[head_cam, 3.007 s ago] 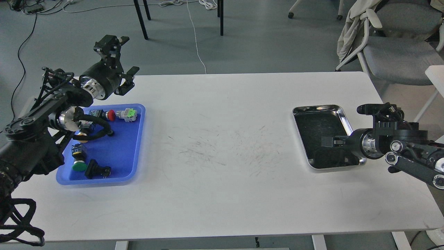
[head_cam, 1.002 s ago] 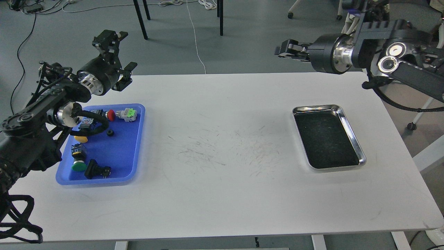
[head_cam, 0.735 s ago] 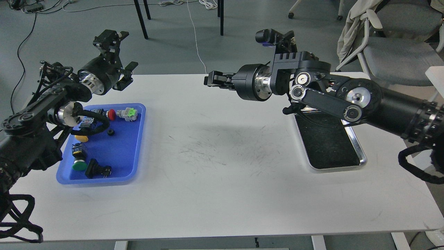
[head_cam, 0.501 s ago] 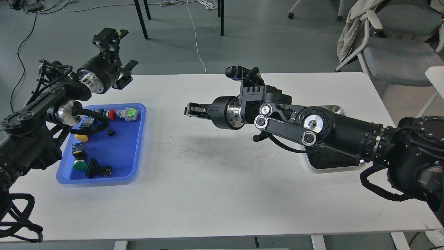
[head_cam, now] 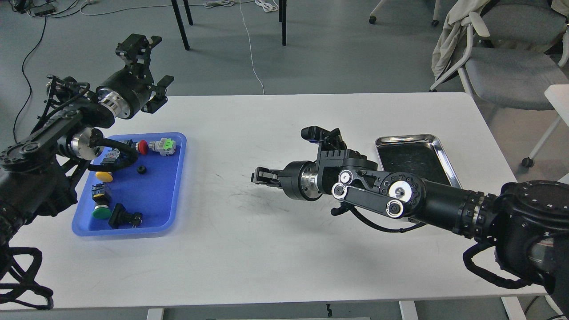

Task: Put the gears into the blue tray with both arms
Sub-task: 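Lift and carry the black part toward the table center, then release the black part on the table and retract the right arm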

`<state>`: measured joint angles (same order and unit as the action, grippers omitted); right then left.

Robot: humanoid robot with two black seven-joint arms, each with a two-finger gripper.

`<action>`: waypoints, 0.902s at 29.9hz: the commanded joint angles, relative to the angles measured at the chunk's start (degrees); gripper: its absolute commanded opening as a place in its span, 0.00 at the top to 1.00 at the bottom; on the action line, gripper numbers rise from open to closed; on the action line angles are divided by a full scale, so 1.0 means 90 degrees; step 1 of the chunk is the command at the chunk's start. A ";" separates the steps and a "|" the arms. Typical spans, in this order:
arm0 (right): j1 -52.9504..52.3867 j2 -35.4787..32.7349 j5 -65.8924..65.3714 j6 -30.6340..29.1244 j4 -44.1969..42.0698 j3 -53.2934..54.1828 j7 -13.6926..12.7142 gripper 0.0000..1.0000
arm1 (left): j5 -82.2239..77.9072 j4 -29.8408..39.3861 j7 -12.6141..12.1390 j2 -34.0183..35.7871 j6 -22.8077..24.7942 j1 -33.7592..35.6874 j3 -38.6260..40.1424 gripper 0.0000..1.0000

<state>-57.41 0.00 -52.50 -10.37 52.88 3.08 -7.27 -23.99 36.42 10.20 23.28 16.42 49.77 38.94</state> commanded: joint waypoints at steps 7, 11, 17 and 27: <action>0.0207 0.0000 -0.0134 0.0175 -0.0026 -0.0235 0.0085 0.95 | -0.0001 0.0025 0.0000 0.0059 0.0002 -0.0002 -0.0001 0.02; 0.0207 0.0000 -0.0134 0.0342 -0.0026 -0.0216 0.0094 0.88 | -0.0001 0.0025 0.0000 0.0079 0.0002 0.0008 -0.0001 0.02; 0.0198 0.0000 -0.0085 0.0664 -0.0016 -0.0216 0.0094 0.49 | -0.0001 0.0025 -0.0010 0.0157 0.0012 -0.0002 -0.0001 0.02; 0.0178 0.0000 0.0003 0.0742 -0.0084 0.0818 0.0153 0.04 | -0.0078 0.0045 -0.0039 0.0245 -0.0008 -0.0002 -0.0010 0.02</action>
<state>-55.80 0.00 -52.78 -3.64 52.32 6.10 -5.94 -24.19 36.78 9.91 24.97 16.50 49.76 38.87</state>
